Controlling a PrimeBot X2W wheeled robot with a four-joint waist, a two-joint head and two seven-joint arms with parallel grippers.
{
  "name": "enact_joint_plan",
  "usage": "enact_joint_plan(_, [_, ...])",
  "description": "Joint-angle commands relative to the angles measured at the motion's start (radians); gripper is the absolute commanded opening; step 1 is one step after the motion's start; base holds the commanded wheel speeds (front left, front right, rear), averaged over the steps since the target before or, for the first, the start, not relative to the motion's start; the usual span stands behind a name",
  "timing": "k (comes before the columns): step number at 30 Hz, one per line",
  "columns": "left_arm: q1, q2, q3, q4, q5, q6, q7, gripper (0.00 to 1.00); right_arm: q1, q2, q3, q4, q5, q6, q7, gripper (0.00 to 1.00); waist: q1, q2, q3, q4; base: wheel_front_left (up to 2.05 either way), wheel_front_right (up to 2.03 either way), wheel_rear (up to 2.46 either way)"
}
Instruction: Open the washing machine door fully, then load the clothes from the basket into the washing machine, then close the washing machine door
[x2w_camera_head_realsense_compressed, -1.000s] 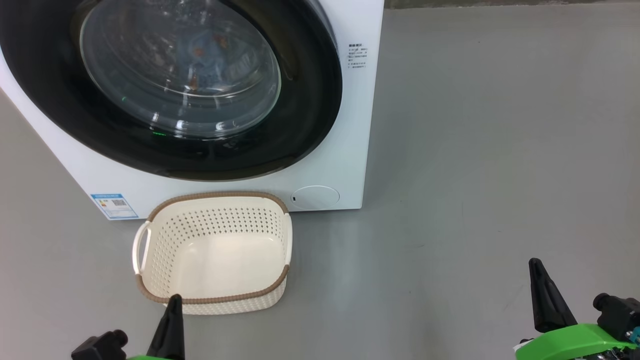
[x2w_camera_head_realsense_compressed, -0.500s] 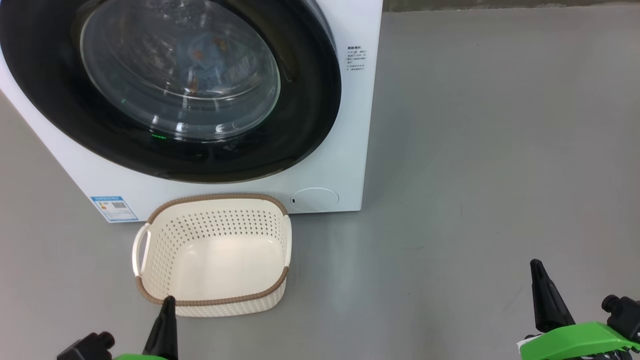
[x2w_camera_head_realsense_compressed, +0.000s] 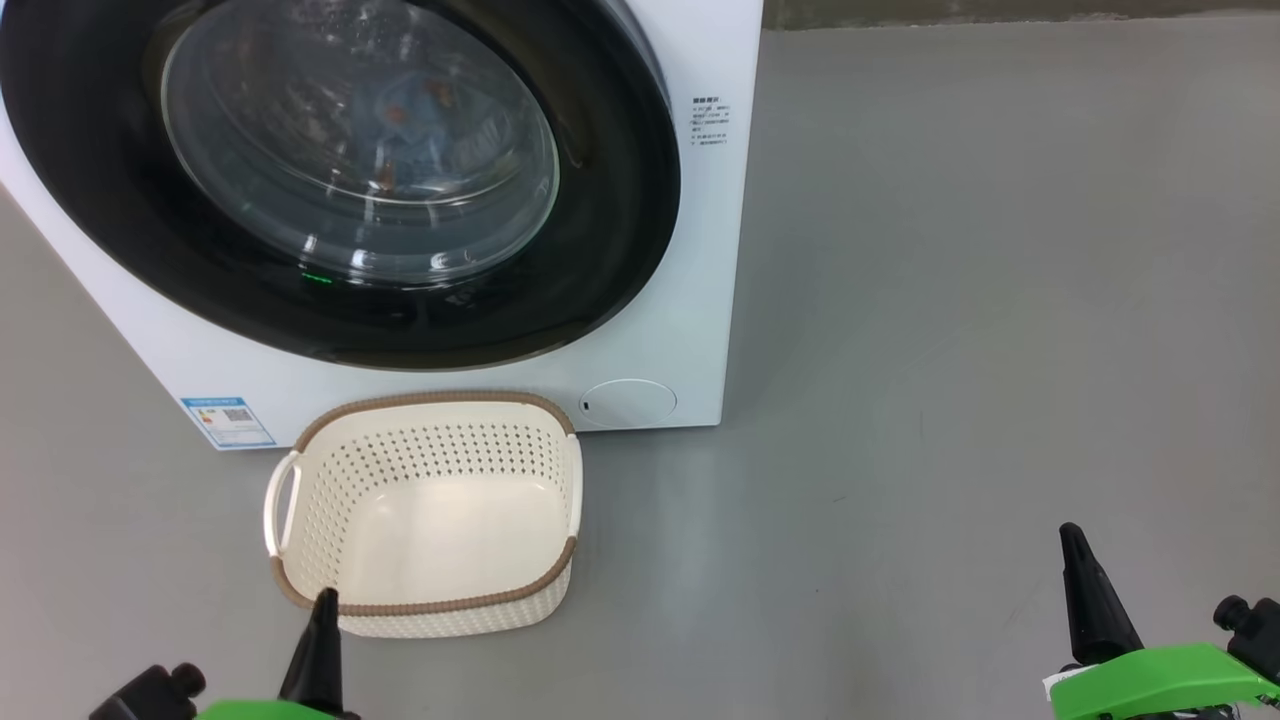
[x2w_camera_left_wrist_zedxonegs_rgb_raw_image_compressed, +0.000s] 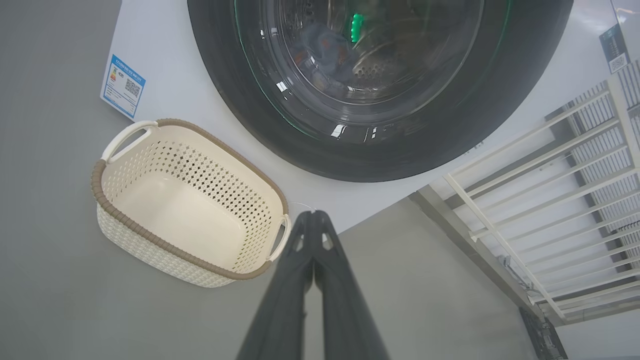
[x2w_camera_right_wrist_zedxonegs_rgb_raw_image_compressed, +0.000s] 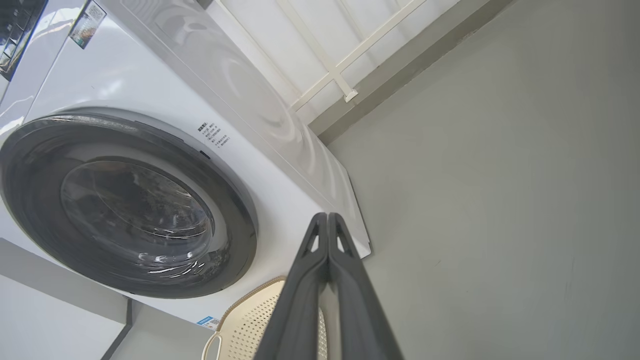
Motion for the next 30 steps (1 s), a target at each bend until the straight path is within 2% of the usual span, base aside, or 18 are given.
enact_joint_plan(1, [-0.043,0.018,0.022,-0.021,-0.026,-0.005,0.004,0.00,-0.040,-0.010,0.015,-0.020,0.039,-0.003,0.005,0.00,-0.0001,0.0000,-0.001,0.000,0.00,0.00,0.00])
enact_joint_plan(30, [-0.062,0.026,0.068,-0.022,-0.324,-0.008,0.087,0.00,-0.059,-0.014,0.027,-0.001,0.389,-0.004,0.091,0.00,-0.0001,0.0000,-0.014,-0.005,0.00,0.00,0.00])
